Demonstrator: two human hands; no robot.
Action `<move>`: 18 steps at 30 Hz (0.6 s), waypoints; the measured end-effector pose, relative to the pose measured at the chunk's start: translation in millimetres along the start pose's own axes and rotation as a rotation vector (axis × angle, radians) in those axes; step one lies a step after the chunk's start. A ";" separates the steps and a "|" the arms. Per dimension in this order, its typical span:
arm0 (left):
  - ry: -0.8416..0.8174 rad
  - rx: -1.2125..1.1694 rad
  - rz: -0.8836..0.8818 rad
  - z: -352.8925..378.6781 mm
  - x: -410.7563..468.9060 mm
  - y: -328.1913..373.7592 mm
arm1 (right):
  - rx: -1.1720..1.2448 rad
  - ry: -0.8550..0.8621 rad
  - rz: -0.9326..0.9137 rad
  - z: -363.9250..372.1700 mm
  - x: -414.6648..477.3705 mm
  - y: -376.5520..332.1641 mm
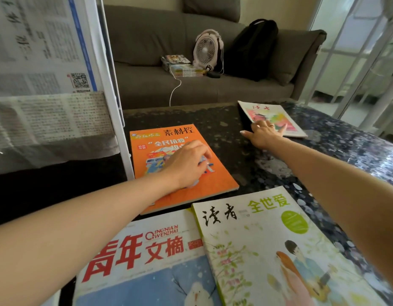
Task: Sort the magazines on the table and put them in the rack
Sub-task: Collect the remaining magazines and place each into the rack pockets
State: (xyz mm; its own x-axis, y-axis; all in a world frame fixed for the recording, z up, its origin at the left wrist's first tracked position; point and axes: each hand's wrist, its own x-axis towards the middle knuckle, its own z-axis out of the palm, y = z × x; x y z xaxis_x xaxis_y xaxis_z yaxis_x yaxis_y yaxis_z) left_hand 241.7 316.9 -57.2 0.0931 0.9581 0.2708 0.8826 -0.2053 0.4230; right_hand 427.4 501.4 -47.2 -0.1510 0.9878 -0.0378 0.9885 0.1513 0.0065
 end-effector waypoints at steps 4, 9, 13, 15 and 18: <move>0.092 -0.356 -0.255 -3.8 11.4 16.1 | -0.018 0.044 -0.132 -14.6 -55.6 -35.3; -0.019 -0.993 -0.678 -12.3 24.8 34.3 | -0.029 0.113 -0.424 -23.2 -159.5 -62.9; -0.063 -0.875 -0.806 -13.0 11.1 41.2 | 0.240 0.157 -0.535 -35.2 -206.8 -63.0; -0.001 -0.808 -0.815 -11.5 3.6 37.8 | 0.325 0.148 -0.400 -39.9 -198.3 -51.9; 0.104 -0.790 -0.769 -20.9 -15.2 37.2 | 0.383 0.062 -0.156 -41.2 -178.4 -35.4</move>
State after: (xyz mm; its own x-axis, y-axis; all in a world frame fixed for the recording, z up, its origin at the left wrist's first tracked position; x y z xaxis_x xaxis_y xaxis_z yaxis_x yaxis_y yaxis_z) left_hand 263.5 290.5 -27.5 -0.4261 0.8708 -0.2455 0.1423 0.3325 0.9323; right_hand 418.9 321.2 0.4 -0.2877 0.9563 0.0514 0.8852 0.2860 -0.3668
